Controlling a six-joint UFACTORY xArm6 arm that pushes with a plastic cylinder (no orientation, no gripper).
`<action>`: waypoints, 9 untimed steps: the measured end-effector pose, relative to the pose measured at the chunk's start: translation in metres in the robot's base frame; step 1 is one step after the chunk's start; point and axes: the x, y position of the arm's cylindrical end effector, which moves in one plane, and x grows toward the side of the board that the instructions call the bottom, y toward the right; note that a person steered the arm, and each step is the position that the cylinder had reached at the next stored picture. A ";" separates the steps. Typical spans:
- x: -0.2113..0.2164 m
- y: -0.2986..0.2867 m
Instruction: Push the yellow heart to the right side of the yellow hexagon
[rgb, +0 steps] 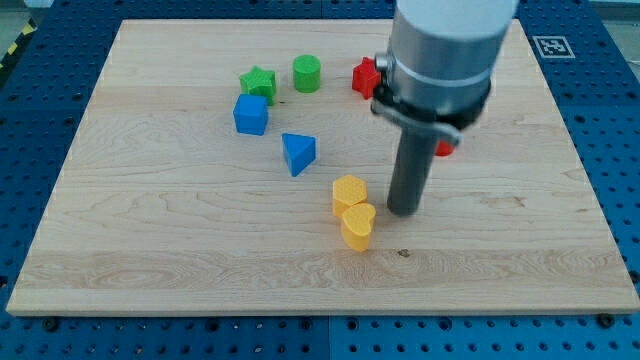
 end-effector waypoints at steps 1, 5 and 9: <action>0.050 -0.002; 0.050 0.005; 0.027 -0.053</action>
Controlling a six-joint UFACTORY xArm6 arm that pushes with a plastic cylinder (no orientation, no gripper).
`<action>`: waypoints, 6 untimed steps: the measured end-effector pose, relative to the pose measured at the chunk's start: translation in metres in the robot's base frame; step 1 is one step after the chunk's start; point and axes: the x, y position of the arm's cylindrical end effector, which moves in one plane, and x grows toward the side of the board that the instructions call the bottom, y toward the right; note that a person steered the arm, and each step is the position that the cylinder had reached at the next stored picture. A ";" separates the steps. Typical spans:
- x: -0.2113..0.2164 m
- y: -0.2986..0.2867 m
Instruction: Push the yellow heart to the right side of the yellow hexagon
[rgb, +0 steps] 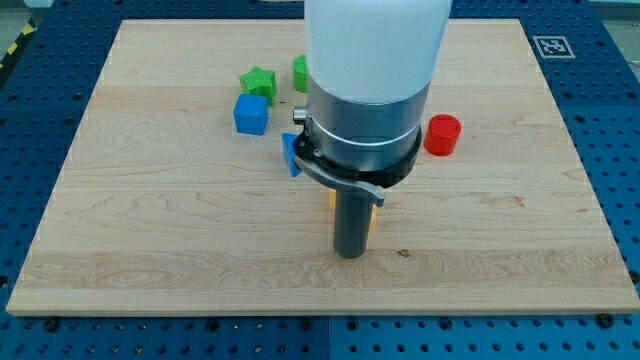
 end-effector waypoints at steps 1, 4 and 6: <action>0.000 -0.021; -0.014 -0.019; -0.014 0.050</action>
